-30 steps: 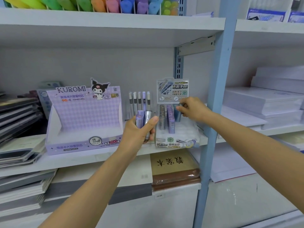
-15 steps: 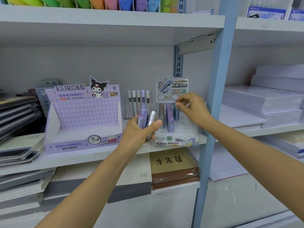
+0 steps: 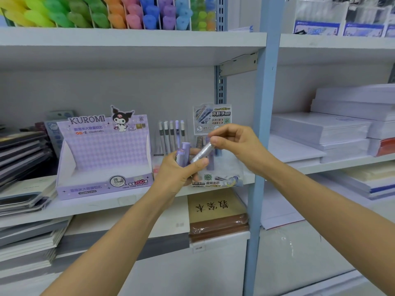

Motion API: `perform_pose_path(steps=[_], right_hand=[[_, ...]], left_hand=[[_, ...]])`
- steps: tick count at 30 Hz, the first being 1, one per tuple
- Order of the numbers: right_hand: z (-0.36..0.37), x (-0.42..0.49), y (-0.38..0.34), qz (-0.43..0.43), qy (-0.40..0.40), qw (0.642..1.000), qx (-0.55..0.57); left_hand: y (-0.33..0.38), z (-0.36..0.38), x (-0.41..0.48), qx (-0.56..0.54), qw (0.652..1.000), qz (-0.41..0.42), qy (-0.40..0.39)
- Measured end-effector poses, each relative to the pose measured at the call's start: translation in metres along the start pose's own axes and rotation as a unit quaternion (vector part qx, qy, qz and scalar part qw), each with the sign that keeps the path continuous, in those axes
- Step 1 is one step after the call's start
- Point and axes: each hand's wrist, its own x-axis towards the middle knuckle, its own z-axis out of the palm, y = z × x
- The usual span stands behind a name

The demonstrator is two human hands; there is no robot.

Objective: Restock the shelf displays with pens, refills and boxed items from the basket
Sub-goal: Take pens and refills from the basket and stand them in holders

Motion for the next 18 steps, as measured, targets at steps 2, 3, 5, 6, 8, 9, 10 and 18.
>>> perform_pose_path(steps=[2, 3, 5, 6, 8, 9, 10, 18], right_hand=[[-0.003, -0.006, 0.002, 0.007, 0.014, 1.000, 0.018], [-0.003, -0.010, 0.003, 0.024, 0.001, 1.000, 0.020], [-0.001, -0.017, 0.007, 0.064, -0.043, 0.997, 0.015], [0.001, -0.020, 0.008, 0.078, -0.068, 0.995, 0.011], [0.007, -0.023, 0.007, 0.080, -0.108, 0.991, -0.020], [0.010, -0.023, 0.006, 0.071, -0.113, 0.990, -0.039], [0.013, -0.022, 0.004, 0.060, -0.104, 0.992, -0.049], [0.028, -0.005, -0.011, 0.015, -0.134, 0.989, -0.054]], left_hand=[[0.001, -0.004, -0.001, -0.054, 0.998, -0.010, 0.035], [0.001, -0.005, -0.001, -0.075, 0.996, -0.011, 0.053], [0.003, -0.006, -0.002, -0.094, 0.993, -0.003, 0.076], [0.003, -0.006, -0.002, -0.095, 0.992, 0.002, 0.080], [0.004, -0.004, -0.003, -0.086, 0.993, 0.008, 0.080], [0.005, -0.003, -0.003, -0.081, 0.993, 0.007, 0.081], [0.005, -0.003, -0.003, -0.075, 0.994, 0.005, 0.084], [0.012, -0.008, -0.004, -0.079, 0.992, 0.007, 0.096]])
